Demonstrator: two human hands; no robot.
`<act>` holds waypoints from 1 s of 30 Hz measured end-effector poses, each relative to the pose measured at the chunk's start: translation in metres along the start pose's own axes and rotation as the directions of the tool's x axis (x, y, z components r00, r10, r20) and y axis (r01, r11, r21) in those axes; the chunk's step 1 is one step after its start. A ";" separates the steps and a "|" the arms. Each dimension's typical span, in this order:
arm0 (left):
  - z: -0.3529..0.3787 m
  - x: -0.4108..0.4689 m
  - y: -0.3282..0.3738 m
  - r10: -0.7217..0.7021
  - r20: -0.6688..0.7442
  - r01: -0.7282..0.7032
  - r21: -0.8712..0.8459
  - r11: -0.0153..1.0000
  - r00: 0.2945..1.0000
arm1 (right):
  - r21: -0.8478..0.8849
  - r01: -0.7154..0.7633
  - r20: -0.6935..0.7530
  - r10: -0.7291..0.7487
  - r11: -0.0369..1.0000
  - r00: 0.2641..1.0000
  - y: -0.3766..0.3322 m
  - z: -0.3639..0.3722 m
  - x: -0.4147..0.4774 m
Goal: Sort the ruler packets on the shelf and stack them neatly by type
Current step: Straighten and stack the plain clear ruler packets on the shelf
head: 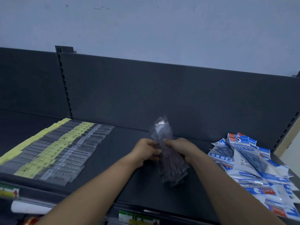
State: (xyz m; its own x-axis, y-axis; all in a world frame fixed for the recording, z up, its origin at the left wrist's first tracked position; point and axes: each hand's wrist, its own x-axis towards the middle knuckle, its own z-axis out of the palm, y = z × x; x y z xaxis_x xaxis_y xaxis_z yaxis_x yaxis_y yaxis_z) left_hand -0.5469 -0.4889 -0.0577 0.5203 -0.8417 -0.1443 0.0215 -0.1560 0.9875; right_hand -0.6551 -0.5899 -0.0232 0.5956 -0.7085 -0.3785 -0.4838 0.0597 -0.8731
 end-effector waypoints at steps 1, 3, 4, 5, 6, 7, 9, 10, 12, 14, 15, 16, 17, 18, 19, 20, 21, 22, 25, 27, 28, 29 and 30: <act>-0.001 -0.001 -0.001 -0.002 0.012 0.002 -0.025 1.000 1.000 | -0.025 0.017 -0.005 -0.017 1.000 1.000 -0.001 0.003 0.001; -0.004 -0.003 -0.003 0.005 0.012 -0.005 -0.027 1.000 1.000 | -0.084 0.059 0.016 -0.058 0.995 0.998 -0.003 0.009 -0.001; -0.006 -0.005 -0.004 0.013 0.000 -0.013 -0.014 1.000 1.000 | -0.108 0.082 0.052 -0.077 0.991 0.996 -0.005 0.012 -0.002; -0.009 -0.005 -0.005 0.014 -0.021 -0.014 -0.004 1.000 1.000 | -0.147 0.103 0.088 -0.091 0.984 0.992 -0.006 0.014 -0.005; -0.012 -0.005 -0.006 0.011 -0.041 -0.010 0.016 1.000 0.999 | -0.210 0.124 0.127 -0.099 0.970 0.987 -0.007 0.015 -0.007; -0.015 -0.005 -0.007 0.007 -0.057 -0.004 0.058 0.998 0.998 | -0.285 0.142 0.165 -0.098 0.948 0.981 -0.008 0.015 -0.006; -0.023 -0.003 -0.008 0.050 -0.088 -0.027 0.246 0.969 0.995 | -0.422 0.180 0.213 -0.096 0.889 0.972 -0.011 0.018 -0.006; -0.027 -0.003 -0.008 0.105 -0.106 -0.057 0.378 0.924 0.989 | -0.490 0.194 0.218 -0.096 0.850 0.971 -0.015 0.019 -0.009; -0.032 -0.005 -0.005 0.272 -0.140 -0.121 0.644 0.755 0.952 | -0.605 0.224 0.218 -0.111 0.764 0.970 -0.021 0.020 -0.017; -0.035 -0.009 -0.003 0.451 -0.142 -0.150 0.820 0.552 0.881 | -0.678 0.237 0.214 -0.122 0.696 0.969 -0.024 0.020 -0.020; -0.037 -0.010 -0.003 0.508 -0.119 -0.143 0.883 0.447 0.853 | -0.702 0.250 0.220 -0.131 0.667 0.967 -0.025 0.020 -0.021; -0.039 -0.010 -0.001 0.536 -0.063 -0.131 0.940 0.316 0.842 | -0.718 0.270 0.235 -0.143 0.642 0.962 -0.026 0.020 -0.022; -0.040 -0.009 0.002 0.545 0.022 -0.133 0.977 0.166 0.838 | -0.730 0.301 0.261 -0.157 0.614 0.952 -0.027 0.019 -0.022; -0.042 -0.007 0.006 0.532 0.121 -0.162 0.986 0.031 0.838 | -0.738 0.341 0.296 -0.174 0.583 0.939 -0.028 0.016 -0.022; -0.045 -0.005 0.012 0.503 0.217 -0.212 0.975 -0.067 0.837 | -0.738 0.378 0.330 -0.189 0.559 0.925 -0.029 0.013 -0.022; -0.048 -0.004 0.019 0.472 0.286 -0.261 0.958 -0.120 0.834 | -0.728 0.406 0.357 -0.201 0.553 0.912 -0.030 0.010 -0.024; -0.050 -0.004 0.026 0.455 0.327 -0.288 0.945 -0.155 0.828 | -0.709 0.427 0.380 -0.206 0.561 0.902 -0.032 0.006 -0.026; -0.051 -0.005 0.033 0.444 0.341 -0.289 0.940 -0.182 0.829 | -0.695 0.439 0.394 -0.208 0.569 0.895 -0.033 0.003 -0.026; -0.049 -0.010 0.042 0.401 0.277 -0.220 0.958 -0.183 0.873 | -0.772 0.399 0.331 -0.223 0.496 0.917 -0.032 -0.003 -0.023; -0.049 -0.010 0.037 0.357 0.213 -0.173 0.975 -0.141 0.909 | -0.916 0.264 0.211 -0.195 0.303 0.958 -0.027 -0.006 -0.019; -0.049 -0.010 0.033 0.341 0.204 -0.169 0.977 -0.130 0.917 | -0.955 0.205 0.167 -0.183 0.214 0.969 -0.022 -0.007 -0.017; -0.050 -0.008 0.030 0.328 0.211 -0.178 0.976 -0.129 0.921 | -0.968 0.181 0.148 -0.190 0.172 0.971 -0.017 -0.007 -0.014; -0.050 -0.006 0.028 0.301 0.225 -0.191 0.972 -0.136 0.927 | -0.968 0.182 0.143 -0.213 0.173 0.966 -0.014 -0.008 -0.013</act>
State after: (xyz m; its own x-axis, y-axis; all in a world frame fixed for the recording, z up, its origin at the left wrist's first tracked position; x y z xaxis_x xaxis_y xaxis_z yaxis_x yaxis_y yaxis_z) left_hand -0.5062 -0.4624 -0.0263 0.2967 -0.9432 0.1494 -0.9324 -0.3200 -0.1682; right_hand -0.6607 -0.5869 -0.0035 0.7706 -0.5968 -0.2237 -0.5964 -0.7990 0.0772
